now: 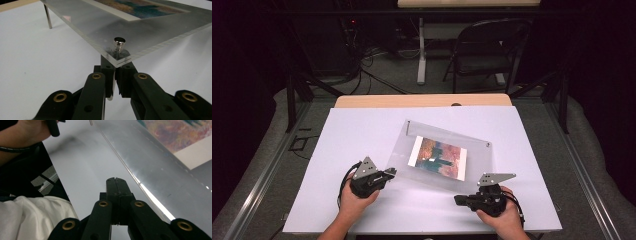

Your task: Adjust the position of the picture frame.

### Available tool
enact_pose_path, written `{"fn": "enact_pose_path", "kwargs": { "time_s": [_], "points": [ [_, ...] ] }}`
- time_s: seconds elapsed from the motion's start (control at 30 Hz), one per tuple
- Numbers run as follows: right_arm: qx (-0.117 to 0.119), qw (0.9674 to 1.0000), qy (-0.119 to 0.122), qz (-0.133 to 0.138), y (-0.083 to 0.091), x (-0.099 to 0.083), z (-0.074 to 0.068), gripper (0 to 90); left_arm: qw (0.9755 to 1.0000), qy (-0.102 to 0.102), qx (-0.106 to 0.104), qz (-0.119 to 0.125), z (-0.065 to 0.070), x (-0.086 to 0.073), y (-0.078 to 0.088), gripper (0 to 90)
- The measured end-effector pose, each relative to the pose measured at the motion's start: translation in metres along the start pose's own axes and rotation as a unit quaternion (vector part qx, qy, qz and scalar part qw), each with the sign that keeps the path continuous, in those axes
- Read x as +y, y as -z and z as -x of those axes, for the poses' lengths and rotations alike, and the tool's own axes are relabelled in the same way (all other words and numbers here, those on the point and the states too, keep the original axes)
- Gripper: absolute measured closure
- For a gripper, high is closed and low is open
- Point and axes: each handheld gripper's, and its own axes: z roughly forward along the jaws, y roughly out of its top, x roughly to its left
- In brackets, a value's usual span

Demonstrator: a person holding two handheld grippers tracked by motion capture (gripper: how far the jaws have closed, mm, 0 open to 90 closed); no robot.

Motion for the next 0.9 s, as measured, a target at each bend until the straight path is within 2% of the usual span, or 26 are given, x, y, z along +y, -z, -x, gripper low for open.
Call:
{"fn": "enact_pose_path", "kwargs": {
  "time_s": [0.1, 0.37, 0.53, 0.8, 0.9],
  "points": [
    [-0.004, 0.9999, -0.002, -0.013, -0.003, -0.001, 0.002, 90.0, 1.0, 0.0, 0.002, 0.001, 0.0, 0.002, 0.001, 84.8],
    [-0.031, 0.9984, -0.034, -0.032, -0.007, -0.001, 0.011, 90.0, 0.9999, 0.0, -0.003, 0.014, 0.002, 0.008, 0.005, 85.2],
    [-0.025, 0.998, -0.048, -0.031, -0.007, 0.001, 0.013, 90.0, 0.9999, -0.002, -0.002, 0.013, 0.004, 0.008, 0.007, 85.3],
    [-0.012, 0.9964, -0.077, -0.034, -0.009, 0.007, 0.022, 90.0, 0.9996, -0.013, 0.013, 0.021, 0.01, 0.01, 0.013, 85.4],
    [-0.01, 0.9963, -0.079, -0.033, -0.01, 0.01, 0.025, 90.0, 0.9994, -0.014, 0.016, 0.026, 0.013, 0.011, 0.016, 85.4]
  ]
}}
